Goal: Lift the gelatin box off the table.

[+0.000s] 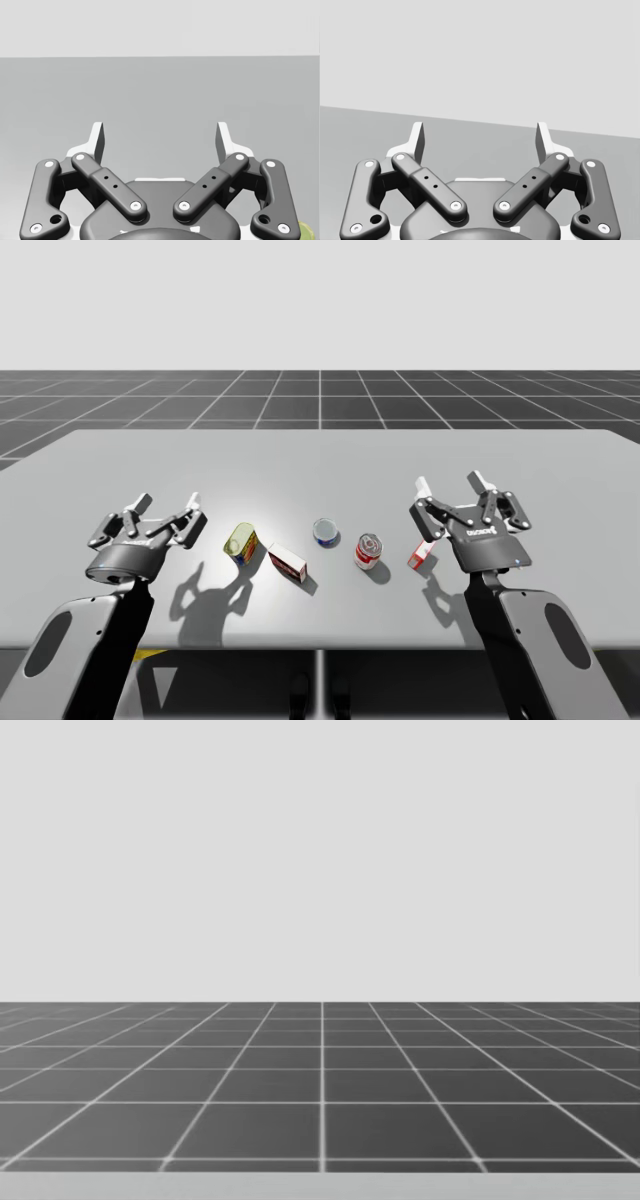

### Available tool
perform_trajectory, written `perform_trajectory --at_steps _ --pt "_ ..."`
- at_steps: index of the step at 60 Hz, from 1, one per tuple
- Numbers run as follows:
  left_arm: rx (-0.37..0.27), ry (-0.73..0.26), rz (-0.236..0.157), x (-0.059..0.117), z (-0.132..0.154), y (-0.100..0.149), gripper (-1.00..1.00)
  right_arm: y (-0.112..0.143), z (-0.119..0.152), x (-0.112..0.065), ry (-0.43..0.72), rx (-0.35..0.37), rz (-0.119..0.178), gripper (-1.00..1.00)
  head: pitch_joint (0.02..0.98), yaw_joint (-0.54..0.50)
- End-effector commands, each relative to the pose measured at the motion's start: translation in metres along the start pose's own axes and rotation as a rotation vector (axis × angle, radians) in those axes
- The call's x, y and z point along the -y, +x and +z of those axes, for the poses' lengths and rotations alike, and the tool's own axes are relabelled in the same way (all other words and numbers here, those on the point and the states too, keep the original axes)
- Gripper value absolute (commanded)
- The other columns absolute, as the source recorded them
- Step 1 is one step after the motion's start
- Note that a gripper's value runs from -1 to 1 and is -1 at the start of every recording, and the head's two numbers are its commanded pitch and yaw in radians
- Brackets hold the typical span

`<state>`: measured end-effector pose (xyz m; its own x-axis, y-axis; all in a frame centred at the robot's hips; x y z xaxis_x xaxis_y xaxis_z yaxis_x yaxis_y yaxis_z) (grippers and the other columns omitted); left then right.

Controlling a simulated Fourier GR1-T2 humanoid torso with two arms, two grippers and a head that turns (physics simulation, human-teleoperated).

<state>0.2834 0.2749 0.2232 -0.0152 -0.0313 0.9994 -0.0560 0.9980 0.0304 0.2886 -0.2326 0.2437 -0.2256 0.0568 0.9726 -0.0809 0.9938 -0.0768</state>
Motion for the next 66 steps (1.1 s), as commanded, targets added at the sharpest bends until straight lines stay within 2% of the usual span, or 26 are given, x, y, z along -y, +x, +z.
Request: perform_trajectory --at_steps 1,3,5,6,11,33,46,58,66 --pt "0.001 0.001 0.004 -0.001 0.0 0.0 -1.0 0.002 0.002 0.0 -0.013 0.001 -0.009 -1.0 0.057 0.0" --pt "0.001 0.001 0.004 -0.001 0.0 0.0 -1.0 0.003 0.001 0.002 -0.038 0.013 -0.014 -1.0 0.061 0.0" --pt "0.001 0.0 0.004 -0.001 0.0 0.0 -1.0 0.004 0.001 0.002 -0.024 0.009 -0.034 -1.0 0.066 0.01" --pt "0.001 0.0 0.004 -0.001 0.0 0.0 -1.0 0.006 0.001 0.002 0.022 -0.001 -0.053 -1.0 0.08 0.0" --pt "-0.005 0.003 0.002 -0.001 0.0 0.0 -1.0 0.007 0.002 0.002 0.064 -0.017 -0.039 -1.0 0.128 0.0" --pt "-0.021 0.008 -0.017 -0.001 -0.001 -0.002 -1.0 0.009 0.001 0.002 0.045 0.005 -0.041 -1.0 0.464 -0.02" --pt "-0.02 0.0 -0.041 0.0 -0.002 -0.003 -1.0 0.009 0.001 0.0 0.047 0.01 -0.035 -1.0 0.633 -0.14" --pt "-0.019 -0.013 -0.063 0.004 -0.001 -0.004 -1.0 0.009 0.0 -0.002 0.055 0.01 -0.033 -1.0 0.749 -0.26" --pt "-0.017 -0.031 -0.074 0.01 0.001 -0.004 -1.0 0.01 0.001 -0.003 0.066 0.01 -0.041 -1.0 0.83 -0.36"
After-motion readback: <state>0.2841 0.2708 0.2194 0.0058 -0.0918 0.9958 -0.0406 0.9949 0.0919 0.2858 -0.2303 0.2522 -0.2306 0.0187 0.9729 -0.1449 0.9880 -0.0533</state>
